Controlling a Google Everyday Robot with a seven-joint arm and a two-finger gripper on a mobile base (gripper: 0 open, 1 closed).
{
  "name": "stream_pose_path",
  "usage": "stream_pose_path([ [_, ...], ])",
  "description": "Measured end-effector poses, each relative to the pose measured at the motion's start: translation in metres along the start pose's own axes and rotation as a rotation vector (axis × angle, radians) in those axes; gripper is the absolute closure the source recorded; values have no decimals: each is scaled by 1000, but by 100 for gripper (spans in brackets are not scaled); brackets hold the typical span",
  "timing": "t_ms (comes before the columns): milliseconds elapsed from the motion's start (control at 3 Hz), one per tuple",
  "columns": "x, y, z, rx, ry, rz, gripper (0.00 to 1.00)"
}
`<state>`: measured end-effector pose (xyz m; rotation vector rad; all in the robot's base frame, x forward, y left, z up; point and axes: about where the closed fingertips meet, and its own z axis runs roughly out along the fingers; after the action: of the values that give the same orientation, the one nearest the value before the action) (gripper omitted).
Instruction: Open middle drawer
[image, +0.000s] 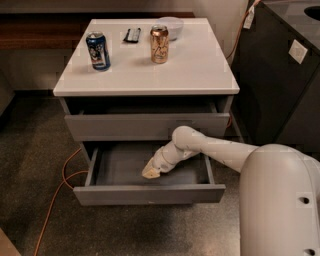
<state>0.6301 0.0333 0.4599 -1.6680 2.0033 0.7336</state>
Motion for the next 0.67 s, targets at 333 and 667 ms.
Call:
stream_pose_path([
  [333,7,-1,10,-2,33,2,100],
  [667,11,6,20,-25,42,6,100],
])
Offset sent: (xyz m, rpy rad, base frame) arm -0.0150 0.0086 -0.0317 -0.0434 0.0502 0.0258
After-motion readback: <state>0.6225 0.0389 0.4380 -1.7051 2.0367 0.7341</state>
